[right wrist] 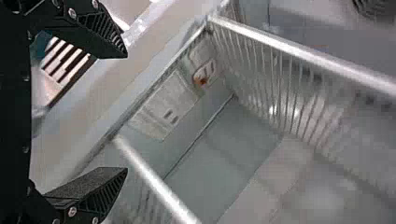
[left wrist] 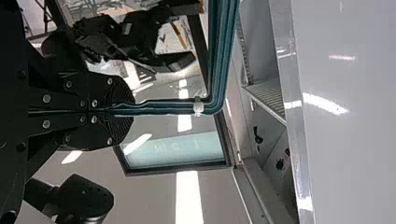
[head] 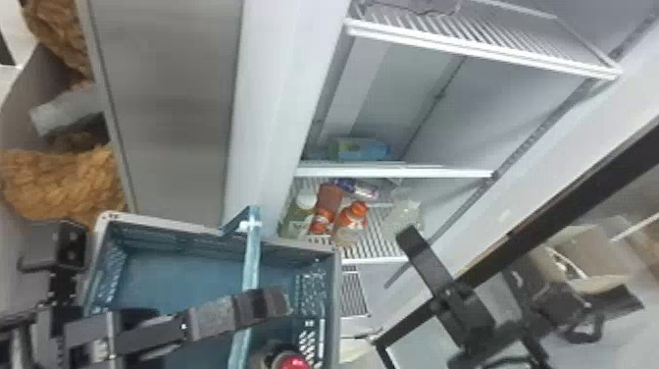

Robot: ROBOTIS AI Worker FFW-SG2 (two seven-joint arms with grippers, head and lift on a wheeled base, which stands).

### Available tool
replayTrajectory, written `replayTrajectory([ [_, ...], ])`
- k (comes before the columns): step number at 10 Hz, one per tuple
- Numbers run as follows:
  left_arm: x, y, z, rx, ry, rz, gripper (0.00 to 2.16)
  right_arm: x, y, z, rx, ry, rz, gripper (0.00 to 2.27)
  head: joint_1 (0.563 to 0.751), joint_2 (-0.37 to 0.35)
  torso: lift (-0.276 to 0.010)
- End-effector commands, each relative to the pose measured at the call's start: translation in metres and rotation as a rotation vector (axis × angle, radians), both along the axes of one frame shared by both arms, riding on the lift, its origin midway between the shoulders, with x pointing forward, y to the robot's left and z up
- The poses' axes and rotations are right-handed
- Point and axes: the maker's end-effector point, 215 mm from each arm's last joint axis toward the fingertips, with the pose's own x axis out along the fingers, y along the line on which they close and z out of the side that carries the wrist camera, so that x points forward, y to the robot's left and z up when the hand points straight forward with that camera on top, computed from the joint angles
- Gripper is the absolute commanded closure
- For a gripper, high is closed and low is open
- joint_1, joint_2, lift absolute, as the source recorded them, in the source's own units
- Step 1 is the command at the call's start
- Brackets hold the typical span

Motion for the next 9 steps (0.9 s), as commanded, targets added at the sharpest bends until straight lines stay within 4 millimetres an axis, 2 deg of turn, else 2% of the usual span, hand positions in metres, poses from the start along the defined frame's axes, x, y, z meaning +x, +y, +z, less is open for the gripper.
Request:
replayTrajectory([
  [1, -0.001, 0.001, 0.001, 0.001, -0.002, 0.002, 1.21, -0.029, -0.048, -0.041, 0.026, 0.153, -0.041, 0.15, 0.695, -0.35, 0.0],
  [2, -0.003, 0.006, 0.0, 0.005, 0.003, 0.015, 1.21, -0.055, -0.103, -0.083, -0.008, 0.283, -0.124, 0.15, 0.695, -0.35, 0.0],
  [3, -0.01, 0.018, -0.01, 0.046, 0.02, 0.023, 1.21, -0.072, -0.126, -0.122, -0.013, 0.379, -0.168, 0.15, 0.695, -0.35, 0.0],
  [4, -0.01, 0.021, -0.015, 0.067, 0.019, 0.028, 1.21, -0.081, -0.135, -0.155, 0.044, 0.434, -0.204, 0.15, 0.695, -0.35, 0.0],
  [6, -0.007, 0.022, -0.017, 0.068, 0.025, 0.045, 1.21, -0.102, -0.165, -0.217, 0.089, 0.541, -0.325, 0.14, 0.695, -0.35, 0.0],
  [8, -0.004, 0.025, -0.029, 0.119, 0.025, 0.044, 1.21, -0.121, -0.163, -0.294, 0.184, 0.635, -0.423, 0.14, 0.695, -0.35, 0.0],
  [9, 0.003, 0.023, -0.034, 0.151, 0.009, 0.046, 1.21, -0.133, -0.167, -0.314, 0.214, 0.667, -0.455, 0.14, 0.695, -0.35, 0.0],
])
